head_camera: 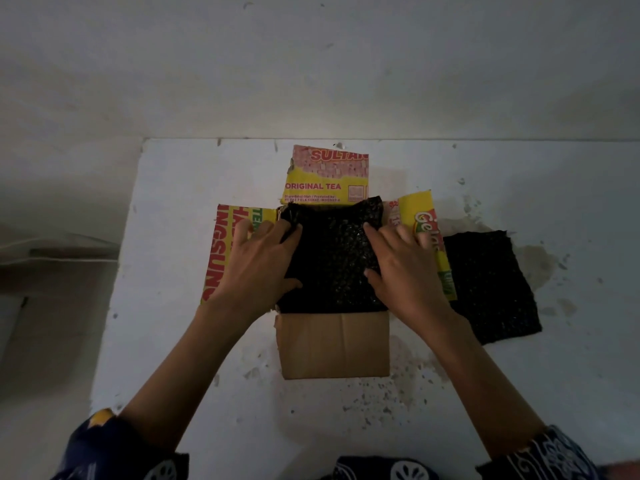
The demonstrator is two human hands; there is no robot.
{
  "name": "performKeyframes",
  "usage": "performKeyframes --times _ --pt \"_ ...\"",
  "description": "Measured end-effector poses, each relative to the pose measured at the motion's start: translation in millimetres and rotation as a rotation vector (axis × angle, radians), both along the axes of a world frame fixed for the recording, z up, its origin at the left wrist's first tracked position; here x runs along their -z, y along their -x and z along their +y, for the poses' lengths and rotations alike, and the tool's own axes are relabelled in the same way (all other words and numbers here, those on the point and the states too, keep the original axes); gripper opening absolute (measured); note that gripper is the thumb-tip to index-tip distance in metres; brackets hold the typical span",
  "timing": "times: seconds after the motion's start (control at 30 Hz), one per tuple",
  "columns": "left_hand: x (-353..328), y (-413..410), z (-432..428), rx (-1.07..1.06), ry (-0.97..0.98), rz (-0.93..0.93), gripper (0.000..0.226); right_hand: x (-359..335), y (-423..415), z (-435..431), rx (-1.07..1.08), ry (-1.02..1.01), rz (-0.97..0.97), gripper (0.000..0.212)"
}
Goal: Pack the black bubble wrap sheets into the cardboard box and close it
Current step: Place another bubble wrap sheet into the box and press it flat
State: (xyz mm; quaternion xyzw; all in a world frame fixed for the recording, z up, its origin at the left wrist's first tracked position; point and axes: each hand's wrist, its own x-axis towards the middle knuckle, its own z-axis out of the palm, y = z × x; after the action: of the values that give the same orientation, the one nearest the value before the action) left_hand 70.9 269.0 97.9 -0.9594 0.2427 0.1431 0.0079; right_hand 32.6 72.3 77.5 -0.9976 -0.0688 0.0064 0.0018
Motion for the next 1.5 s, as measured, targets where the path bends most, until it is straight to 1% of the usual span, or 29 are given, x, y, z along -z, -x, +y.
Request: performKeyframes --times 0.1,0.2,0.23,0.3,0.4,0.43,0.47,0.53,0.6,0.67,0.73,0.87,0.97,1.03,1.1,1.17,1.23,1.27,1.33,1.4,1.5 --pt "8.2 -1.9 -4.3 0.07 -0.122 0.001 0.089 5.9 -4.0 2.2 -0.008 0.137 0.059 0.078" --pt "14.2 -2.2 -8.1 0.083 -0.153 -0.006 0.087 3.4 -8.0 6.9 -0.042 0.235 0.128 0.078" --pt "14.7 -2.4 -9.3 0.078 -0.147 -0.015 0.085 2.2 -9.2 7.3 -0.067 0.242 0.141 0.075" --pt "12.2 -0.7 -9.7 0.075 -0.114 -0.046 0.079 -0.2 -9.2 5.9 -0.084 0.192 0.15 0.071" --pt "13.9 -2.7 -7.2 0.102 -0.048 -0.207 0.076 -9.1 -8.0 3.2 -0.084 0.168 0.069 0.081" --pt "15.2 -4.6 -7.3 0.129 -0.03 -0.241 0.076 -10.5 -9.4 3.5 -0.11 0.175 0.048 0.084" --pt "15.0 -6.0 -8.2 0.16 -0.048 -0.223 0.077 -12.1 -11.5 4.2 -0.158 0.199 0.046 0.086" --pt "15.8 -9.9 -12.3 0.228 -0.119 -0.159 0.08 -13.3 -17.0 6.2 -0.261 0.282 0.125 0.094" --pt "19.8 -15.5 -14.7 0.275 -0.253 -0.136 0.083 -10.0 -21.9 7.3 -0.292 0.37 0.272 0.103" --pt "28.5 -17.7 -14.8 0.269 -0.375 -0.09 0.088 -3.6 -24.6 8.4 -0.302 0.515 0.36 0.107" --pt "36.5 -19.9 -16.6 0.236 -0.473 -0.041 0.088 5.1 -26.0 10.6 -0.299 0.6 0.4 0.102" --pt "43.6 -19.5 -28.8 0.25 -0.661 -0.012 0.073 20.8 -24.8 20.8 -0.265 0.73 0.407 0.083" --pt "46.1 -19.2 -32.0 0.253 -0.706 -0.014 0.071 26.1 -24.0 24.2 -0.25 0.765 0.4 0.079" --pt "43.2 -20.3 -27.8 0.252 -0.623 -0.02 0.07 22.3 -23.8 22.3 -0.267 0.728 0.399 0.081" --pt "37.9 -21.4 -19.8 0.281 -0.431 -0.033 0.071 15.8 -24.5 18.6 -0.296 0.607 0.4 0.088" --pt "33.0 -18.5 -7.0 0.274 -0.206 0.009 0.076 8.1 -23.8 15.1 -0.294 0.418 0.401 0.093" --pt "34.2 -9.4 9.7 0.19 0.049 0.066 0.081 2.7 -22.2 14.1 -0.272 0.201 0.367 0.085" --pt "37.1 -3.8 17.7 0.16 0.155 0.046 0.084 2.0 -21.7 15.5 -0.269 0.093 0.337 0.079" --pt "44.8 6.7 30.3 0.112 0.24 0.013 0.094 4.9 -21.9 23.0 -0.291 -0.102 0.313 0.072" --pt "51.8 14.4 38.7 0.037 0.257 0.054 0.107 14.7 -24.5 34.6 -0.346 -0.219 0.335 0.073" --pt "55.8 21.8 46.3 -0.029 0.292 0.111 0.12 38.7 -29.6 50.3 -0.429 -0.205 0.36 0.074"
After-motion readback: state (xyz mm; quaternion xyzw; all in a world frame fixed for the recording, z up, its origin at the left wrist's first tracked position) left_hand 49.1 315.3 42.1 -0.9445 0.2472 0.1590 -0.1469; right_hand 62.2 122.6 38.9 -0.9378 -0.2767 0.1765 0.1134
